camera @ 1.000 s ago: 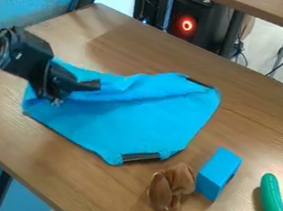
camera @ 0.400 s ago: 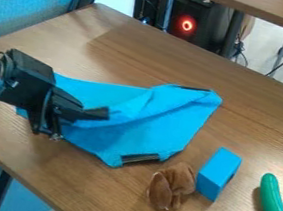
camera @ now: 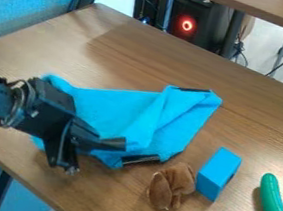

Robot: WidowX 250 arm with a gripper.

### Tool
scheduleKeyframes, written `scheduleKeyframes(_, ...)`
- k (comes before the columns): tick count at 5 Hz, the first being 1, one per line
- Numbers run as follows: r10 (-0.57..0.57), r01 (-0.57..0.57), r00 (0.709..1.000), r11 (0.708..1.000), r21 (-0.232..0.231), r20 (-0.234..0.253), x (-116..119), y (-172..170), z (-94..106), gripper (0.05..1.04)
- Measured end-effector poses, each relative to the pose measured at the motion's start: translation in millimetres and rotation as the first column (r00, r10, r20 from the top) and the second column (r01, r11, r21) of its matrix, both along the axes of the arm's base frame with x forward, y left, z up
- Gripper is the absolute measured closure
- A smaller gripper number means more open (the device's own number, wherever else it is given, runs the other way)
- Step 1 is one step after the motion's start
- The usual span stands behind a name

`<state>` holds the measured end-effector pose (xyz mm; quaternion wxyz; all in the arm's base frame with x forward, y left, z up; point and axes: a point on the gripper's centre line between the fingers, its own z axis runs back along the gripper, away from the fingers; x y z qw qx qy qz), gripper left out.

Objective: Fold the cloth from top left to bottom right

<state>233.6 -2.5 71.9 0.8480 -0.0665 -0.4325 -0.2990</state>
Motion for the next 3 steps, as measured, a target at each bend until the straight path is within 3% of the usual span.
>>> scheduleKeyframes(1,0.012,-0.012,1.0,0.999,0.039,-0.003,-1.0,-1.0,-15.3,0.878)
scheduleKeyframes(2,0.024,-0.023,1.0,0.998,0.05,-0.017,0.1,2.1,-22.8,0.624)
scheduleKeyframes(3,0.037,-0.032,0.995,0.997,0.065,-0.088,-0.5,7.6,-18.1,0.313)
